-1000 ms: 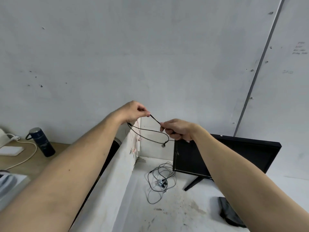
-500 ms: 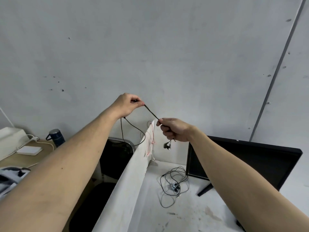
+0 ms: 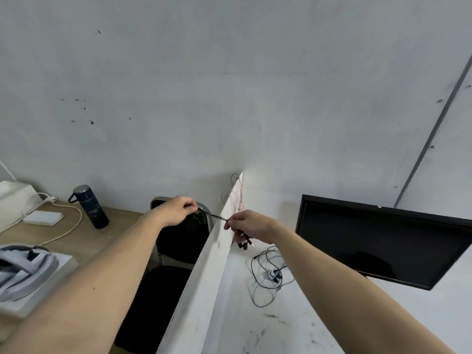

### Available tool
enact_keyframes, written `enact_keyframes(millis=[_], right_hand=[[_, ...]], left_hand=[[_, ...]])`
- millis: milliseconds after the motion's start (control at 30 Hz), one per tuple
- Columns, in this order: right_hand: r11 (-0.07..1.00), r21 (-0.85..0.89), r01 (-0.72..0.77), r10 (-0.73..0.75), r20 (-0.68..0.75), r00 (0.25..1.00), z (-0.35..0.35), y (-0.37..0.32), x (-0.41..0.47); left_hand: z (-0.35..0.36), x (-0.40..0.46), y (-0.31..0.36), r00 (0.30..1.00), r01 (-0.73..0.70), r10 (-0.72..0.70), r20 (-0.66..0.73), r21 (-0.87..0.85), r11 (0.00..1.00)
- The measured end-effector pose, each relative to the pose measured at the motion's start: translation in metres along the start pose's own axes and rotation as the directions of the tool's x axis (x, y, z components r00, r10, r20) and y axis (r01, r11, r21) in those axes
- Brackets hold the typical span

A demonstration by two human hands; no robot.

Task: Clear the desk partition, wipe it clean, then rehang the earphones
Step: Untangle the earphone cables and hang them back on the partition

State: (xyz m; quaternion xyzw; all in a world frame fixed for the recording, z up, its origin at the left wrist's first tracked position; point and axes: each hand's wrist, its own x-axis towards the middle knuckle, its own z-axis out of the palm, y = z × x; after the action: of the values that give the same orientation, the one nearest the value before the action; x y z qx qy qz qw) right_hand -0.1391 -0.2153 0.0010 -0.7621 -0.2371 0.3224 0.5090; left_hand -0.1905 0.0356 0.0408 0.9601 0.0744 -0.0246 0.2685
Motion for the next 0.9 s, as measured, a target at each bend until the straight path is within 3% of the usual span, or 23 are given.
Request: enact_keyframes(millis=[133,433,567,700,800,900], right_hand=[[0.986,-0.164,-0.012,0.018,0.034,0.999,0.01,0.012,-0.001],[0.916,-0.399,-0.045,0.04,-0.021,0.999,0.022,0.016,0.008],[0.9,-0.423,-0.107,0.095,-0.049,0.994,0.007,0.021,0.003],[0.885,-0.422,-0.196,0.167,-0.105,0.98,-0.023,0.031,-0.009],[0.864,-0.421,-0.278,0.239,-0.144,0.96,-0.046,0.053,-0.016],[0.859,-0.366,-0.359,0.304,-0.199,0.932,-0.06,0.078,-0.024]], left_hand=[[0.02,-0.006,-0.021,0.985,-0.002,-0.007,0.17,0.056,0.998],[0.045,0.0,-0.026,0.963,-0.007,-0.021,0.269,0.103,0.995],[0.032,0.008,-0.004,0.994,0.068,-0.071,0.084,0.034,0.997],[0.016,0.025,0.044,0.974,-0.025,0.015,-0.228,-0.044,0.999],[0.023,0.029,0.097,0.949,-0.167,0.139,-0.284,-0.078,0.983],[0.056,0.03,0.142,0.957,-0.224,0.192,-0.22,-0.132,0.966]])
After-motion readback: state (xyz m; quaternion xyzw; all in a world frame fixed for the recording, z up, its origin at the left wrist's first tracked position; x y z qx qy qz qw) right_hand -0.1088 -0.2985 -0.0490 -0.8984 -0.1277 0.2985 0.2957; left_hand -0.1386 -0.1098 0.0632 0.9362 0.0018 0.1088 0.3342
